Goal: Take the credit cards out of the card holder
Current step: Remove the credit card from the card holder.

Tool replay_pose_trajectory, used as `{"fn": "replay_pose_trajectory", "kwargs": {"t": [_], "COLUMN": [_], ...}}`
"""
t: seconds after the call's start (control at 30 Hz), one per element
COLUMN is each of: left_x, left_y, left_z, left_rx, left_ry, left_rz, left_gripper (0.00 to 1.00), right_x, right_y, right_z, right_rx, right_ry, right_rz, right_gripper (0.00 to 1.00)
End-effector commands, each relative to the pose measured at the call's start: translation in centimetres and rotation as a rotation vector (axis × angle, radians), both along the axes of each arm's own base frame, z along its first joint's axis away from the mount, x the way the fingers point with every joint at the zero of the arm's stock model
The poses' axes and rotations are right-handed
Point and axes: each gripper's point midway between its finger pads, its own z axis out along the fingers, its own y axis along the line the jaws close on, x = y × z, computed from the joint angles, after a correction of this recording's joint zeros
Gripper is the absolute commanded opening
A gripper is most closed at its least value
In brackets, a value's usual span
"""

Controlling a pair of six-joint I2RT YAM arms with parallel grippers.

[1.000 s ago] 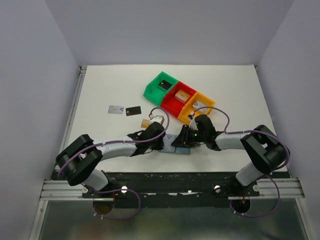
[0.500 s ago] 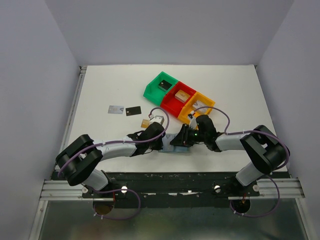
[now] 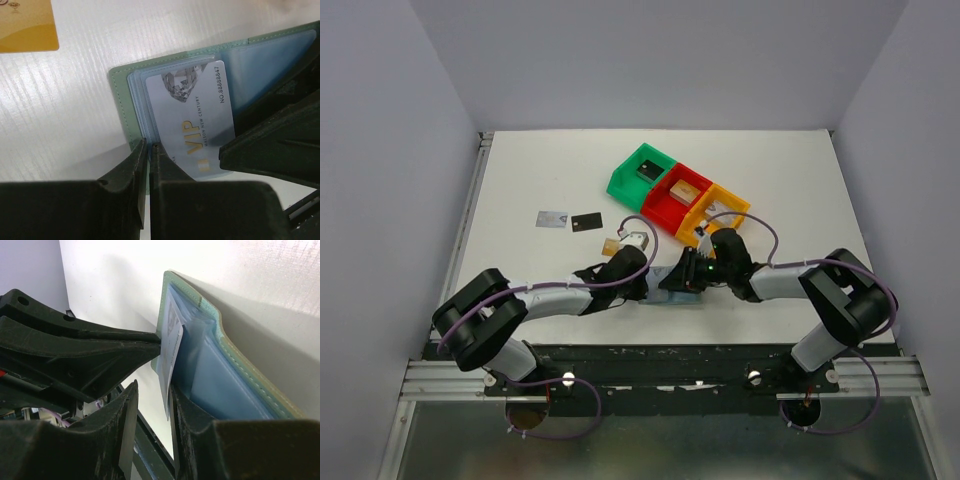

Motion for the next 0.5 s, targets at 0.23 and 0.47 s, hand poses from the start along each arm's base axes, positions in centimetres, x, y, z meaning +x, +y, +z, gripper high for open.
{"fn": "replay_pose_trajectory", "kwargs": {"t": [0.23,0.47], "left_x": [-1.64,-1.6], "left_y": [-2.22,-2.34], "left_z": [0.03,0.29], "left_rx": [-0.102,-0.111], "left_ry": [0.029,0.021], "left_rz": [-0.11,-0.11], "left_gripper": [0.12,0.12], "right_x": [0.28,0.02], "right_y": [1.46,1.75], "right_z": [0.41,0.13], "right_rx": [0.019,0.0], "right_ry": [0.003,0.013], "right_rz": [0.043,0.071], "right_gripper": [0.38,0.39]}}
